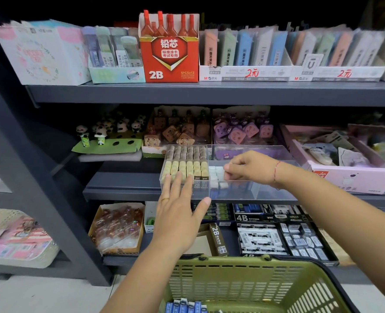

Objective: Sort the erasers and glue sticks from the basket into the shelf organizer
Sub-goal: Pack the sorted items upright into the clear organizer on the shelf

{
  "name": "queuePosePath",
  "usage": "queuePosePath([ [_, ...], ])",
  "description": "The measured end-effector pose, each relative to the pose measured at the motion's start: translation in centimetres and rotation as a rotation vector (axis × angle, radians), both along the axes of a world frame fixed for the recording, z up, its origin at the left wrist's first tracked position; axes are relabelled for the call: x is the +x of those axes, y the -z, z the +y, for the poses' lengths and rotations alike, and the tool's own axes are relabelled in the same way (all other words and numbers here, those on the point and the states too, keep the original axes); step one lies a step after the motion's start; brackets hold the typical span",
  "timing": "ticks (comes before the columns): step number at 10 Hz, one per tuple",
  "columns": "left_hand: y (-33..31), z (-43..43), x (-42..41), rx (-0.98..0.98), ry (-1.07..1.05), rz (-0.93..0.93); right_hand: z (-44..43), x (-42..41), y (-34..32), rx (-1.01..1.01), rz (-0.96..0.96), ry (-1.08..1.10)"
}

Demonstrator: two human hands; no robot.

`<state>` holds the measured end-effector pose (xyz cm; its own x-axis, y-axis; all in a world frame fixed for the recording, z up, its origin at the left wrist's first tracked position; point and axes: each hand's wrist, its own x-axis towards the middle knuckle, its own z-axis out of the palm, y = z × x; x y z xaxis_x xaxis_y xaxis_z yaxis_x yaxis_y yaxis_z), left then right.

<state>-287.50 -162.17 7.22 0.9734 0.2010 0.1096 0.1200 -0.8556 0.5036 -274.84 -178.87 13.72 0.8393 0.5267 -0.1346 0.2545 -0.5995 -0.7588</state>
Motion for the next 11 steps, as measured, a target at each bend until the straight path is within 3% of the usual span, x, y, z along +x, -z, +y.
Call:
queuePosePath([
  [3,-0.2,0.0,-0.2,-0.018,0.01,0.005,0.5,-0.9,0.0,-0.186,-0.029,-0.098],
  [6,-0.1,0.0,-0.1,-0.02,0.011,-0.001,0.2,-0.7,-0.2,-0.192,0.022,-0.129],
  [8,0.0,0.0,-0.1,-0.033,0.012,0.001,0.7,-1.0,-0.6,-0.331,0.034,-0.17],
  [11,0.0,0.0,-0.1,-0.036,0.012,-0.002,0.5,-0.6,-0.1,-0.245,0.076,-0.128],
])
